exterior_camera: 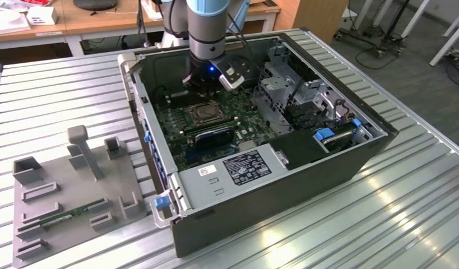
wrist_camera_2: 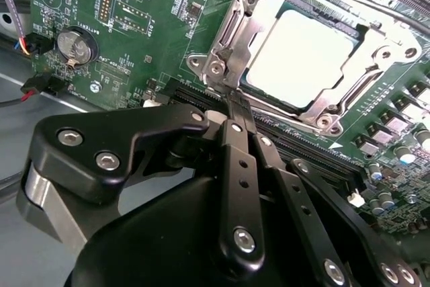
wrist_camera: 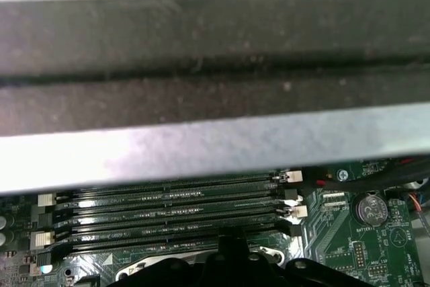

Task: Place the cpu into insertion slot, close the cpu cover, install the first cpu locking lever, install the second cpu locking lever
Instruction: 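Install the first cpu locking lever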

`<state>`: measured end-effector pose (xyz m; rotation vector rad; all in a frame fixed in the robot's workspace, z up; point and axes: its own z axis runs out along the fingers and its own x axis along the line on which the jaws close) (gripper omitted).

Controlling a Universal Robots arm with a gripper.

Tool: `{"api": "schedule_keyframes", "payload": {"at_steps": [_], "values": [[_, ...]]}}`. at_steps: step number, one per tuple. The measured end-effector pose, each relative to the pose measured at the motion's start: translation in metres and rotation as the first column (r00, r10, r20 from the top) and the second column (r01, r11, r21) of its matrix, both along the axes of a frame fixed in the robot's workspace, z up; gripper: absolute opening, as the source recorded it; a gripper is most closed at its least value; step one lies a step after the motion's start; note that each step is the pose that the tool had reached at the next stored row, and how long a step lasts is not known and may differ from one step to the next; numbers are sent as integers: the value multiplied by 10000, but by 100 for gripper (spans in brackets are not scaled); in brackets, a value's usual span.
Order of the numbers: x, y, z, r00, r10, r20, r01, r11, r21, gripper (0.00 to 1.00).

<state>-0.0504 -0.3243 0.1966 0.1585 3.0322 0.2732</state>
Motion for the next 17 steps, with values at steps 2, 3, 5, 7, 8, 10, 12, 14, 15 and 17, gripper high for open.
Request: {"api": "schedule_keyframes", "payload": {"at_steps": [2, 3, 5, 7, 8, 10, 12, 14, 15, 17], "values": [[0, -1, -2, 10000, 0, -1, 0, 10000, -11, 11], [0, -1, -2, 10000, 1, 0, -1, 10000, -11, 11], [0, -1, -2, 10000, 1, 0, -1, 10000, -12, 11], [0, -1, -2, 10000, 1, 1, -1, 10000, -11, 11], [0, 0, -2, 10000, 1, 2, -1, 10000, -9, 11], [1, 1, 6, 10000, 1, 4, -1, 10000, -4, 11], [1, 4, 15, 10000, 1, 3, -1, 10000, -7, 11], [0, 17, 23, 10000, 1, 1, -1, 10000, -11, 11], [0, 28, 26, 10000, 1, 1, -1, 10000, -12, 11], [0, 57, 29, 10000, 1, 1, -1, 10000, -12, 11]]}}
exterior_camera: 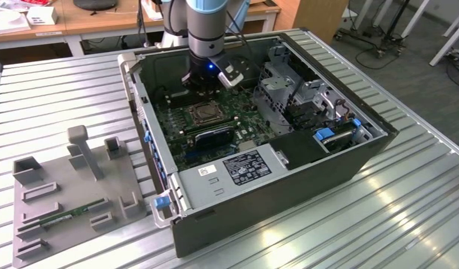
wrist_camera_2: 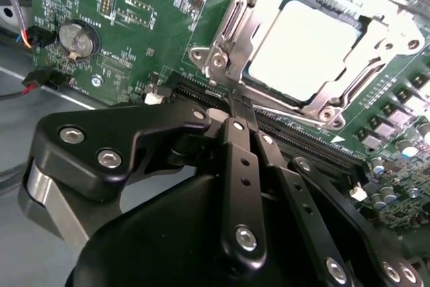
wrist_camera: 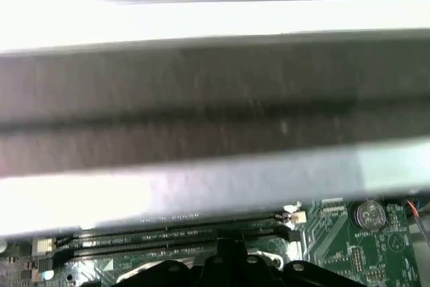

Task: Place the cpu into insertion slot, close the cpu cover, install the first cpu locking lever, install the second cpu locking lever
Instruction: 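Install the first cpu locking lever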

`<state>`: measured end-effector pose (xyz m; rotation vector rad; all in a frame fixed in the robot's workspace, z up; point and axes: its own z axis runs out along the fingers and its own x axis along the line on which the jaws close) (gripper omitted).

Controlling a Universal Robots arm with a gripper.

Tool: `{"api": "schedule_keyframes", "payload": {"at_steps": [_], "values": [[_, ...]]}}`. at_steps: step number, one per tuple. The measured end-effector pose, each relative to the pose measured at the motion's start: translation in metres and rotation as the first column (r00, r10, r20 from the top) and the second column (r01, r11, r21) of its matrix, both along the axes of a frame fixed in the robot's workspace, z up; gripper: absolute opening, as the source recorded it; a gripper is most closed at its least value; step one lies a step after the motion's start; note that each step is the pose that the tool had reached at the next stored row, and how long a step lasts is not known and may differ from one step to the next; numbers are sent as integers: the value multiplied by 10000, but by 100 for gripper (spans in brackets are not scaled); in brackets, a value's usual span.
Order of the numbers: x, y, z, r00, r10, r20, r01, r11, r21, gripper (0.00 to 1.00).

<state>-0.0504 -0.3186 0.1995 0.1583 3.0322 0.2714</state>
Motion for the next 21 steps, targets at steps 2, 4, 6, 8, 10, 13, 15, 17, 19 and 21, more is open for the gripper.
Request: {"api": "schedule_keyframes", "payload": {"at_steps": [2, 4, 6, 8, 10, 13, 15, 17, 19, 21], "values": [[-1, 34, 3, 10000, -1, -3, 1, 10000, -3, 11], [0, 69, 3, 10000, 0, 1, 0, 10000, 5, 11], [1, 89, 3, 10000, 0, 2, 0, 10000, 4, 11], [0, 90, 5, 10000, 1, 0, -1, 10000, 3, 11], [0, 89, 15, 10000, 1, -2, -1, 10000, 0, 11], [0, 90, 62, 10000, 0, 0, 0, 10000, 1, 11], [0, 90, 86, 10000, 0, 0, 0, 10000, 1, 11], [-1, 90, 109, 10000, 0, 0, 0, 10000, 2, 11], [-4, 91, 132, 10000, -1, 1, 1, 10000, 7, 11], [-12, 91, 145, 10000, 0, 2, 0, 10000, 21, 11]]}}
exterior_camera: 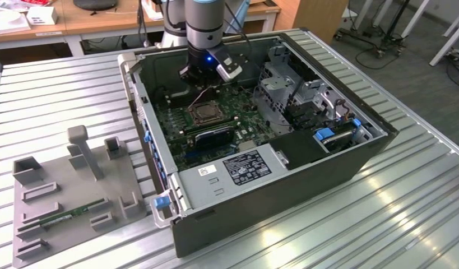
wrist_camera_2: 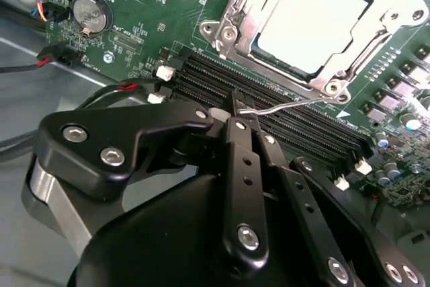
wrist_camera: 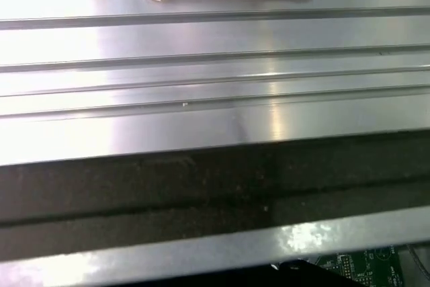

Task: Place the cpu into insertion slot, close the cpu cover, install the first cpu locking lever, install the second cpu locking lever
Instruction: 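Install the first cpu locking lever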

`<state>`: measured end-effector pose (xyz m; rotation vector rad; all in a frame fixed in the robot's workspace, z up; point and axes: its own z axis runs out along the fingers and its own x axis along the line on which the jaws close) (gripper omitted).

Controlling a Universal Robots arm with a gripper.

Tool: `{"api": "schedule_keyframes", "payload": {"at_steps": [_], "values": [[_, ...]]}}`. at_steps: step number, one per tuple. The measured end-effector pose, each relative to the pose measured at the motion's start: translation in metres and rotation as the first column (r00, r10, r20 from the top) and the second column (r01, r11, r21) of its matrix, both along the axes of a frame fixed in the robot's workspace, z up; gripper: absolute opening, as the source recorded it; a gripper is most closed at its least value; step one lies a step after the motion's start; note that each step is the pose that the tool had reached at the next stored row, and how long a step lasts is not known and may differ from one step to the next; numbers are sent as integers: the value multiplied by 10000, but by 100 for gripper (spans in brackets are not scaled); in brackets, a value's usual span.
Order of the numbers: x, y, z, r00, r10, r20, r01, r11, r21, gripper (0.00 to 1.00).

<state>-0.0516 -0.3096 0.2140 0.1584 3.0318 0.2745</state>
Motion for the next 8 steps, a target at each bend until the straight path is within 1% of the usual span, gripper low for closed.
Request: {"api": "schedule_keyframes", "payload": {"at_steps": [1, 4, 5, 6, 8], "values": [[-7, 0, 0, 10000, 0, 1, 0, 10000, 21, 11], [-43, 2, 1, 10000, 1, 0, -1, 9999, 119, 11], [-56, 4, 1, 10000, 0, 0, 0, 9998, 185, 11], [-64, 5, 1, 10000, 1, -1, -1, 9996, 283, 11], [-75, 5, 3, 10000, 0, 0, -1, 9993, 383, 11]]}}
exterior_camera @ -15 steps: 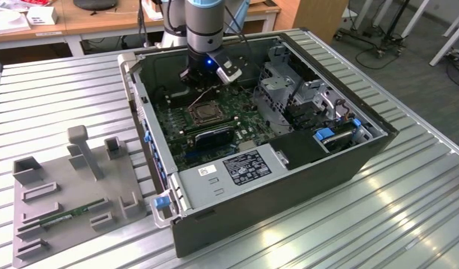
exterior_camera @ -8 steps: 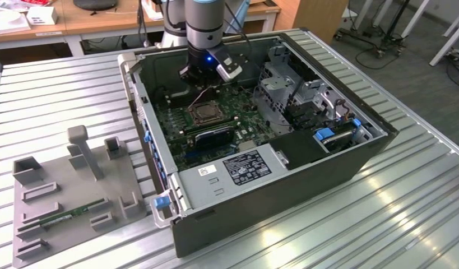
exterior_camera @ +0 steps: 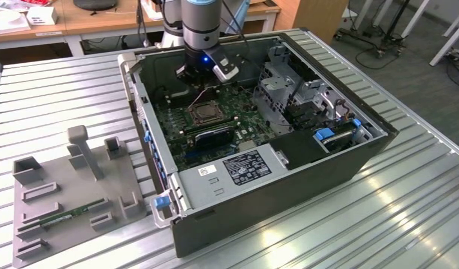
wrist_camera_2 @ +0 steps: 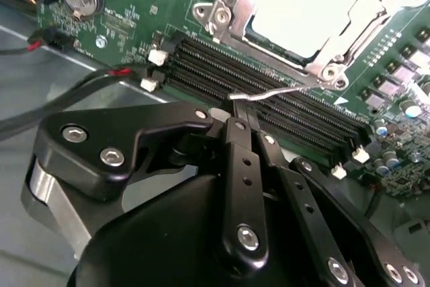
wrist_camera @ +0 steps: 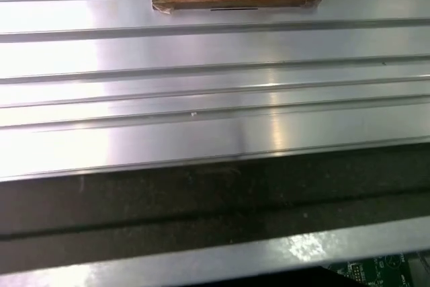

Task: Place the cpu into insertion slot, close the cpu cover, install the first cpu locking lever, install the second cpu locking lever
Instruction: 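Install the first cpu locking lever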

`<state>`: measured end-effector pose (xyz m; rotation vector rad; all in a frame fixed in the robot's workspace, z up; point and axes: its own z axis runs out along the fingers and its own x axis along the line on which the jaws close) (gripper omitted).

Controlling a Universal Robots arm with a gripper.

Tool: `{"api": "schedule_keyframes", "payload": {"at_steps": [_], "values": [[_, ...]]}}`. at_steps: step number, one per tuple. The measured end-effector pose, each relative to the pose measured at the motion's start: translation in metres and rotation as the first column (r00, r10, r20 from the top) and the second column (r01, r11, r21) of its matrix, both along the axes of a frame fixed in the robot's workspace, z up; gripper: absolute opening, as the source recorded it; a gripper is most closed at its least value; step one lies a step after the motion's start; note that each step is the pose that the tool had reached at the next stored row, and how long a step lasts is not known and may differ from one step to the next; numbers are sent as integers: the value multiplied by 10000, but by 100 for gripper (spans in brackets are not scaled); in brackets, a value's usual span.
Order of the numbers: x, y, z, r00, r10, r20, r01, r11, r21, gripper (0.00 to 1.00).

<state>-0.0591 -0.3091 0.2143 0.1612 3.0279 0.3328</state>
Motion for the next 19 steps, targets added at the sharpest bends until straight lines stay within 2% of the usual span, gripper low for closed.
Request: {"api": "schedule_keyframes", "payload": {"at_steps": [3, 5, 7, 9, 13, 17, 19], "values": [[-15, 0, 12, 10000, -1, 1, 1, 9999, 168, 11], [-38, 0, 26, 10000, -1, 28, 0, 9998, 220, 11], [-75, 0, 37, 10000, -1, 84, -1, 9997, 255, 11], [-120, 0, 45, 9999, 1, 165, -5, 9996, 270, 11], [-183, -14, 60, 9993, -1, 374, -9, 9996, 272, 11], [-227, -50, 75, 9983, 0, 585, -16, 9996, 270, 11], [-245, -74, 75, 9979, -1, 652, -17, 9996, 278, 11]]}}
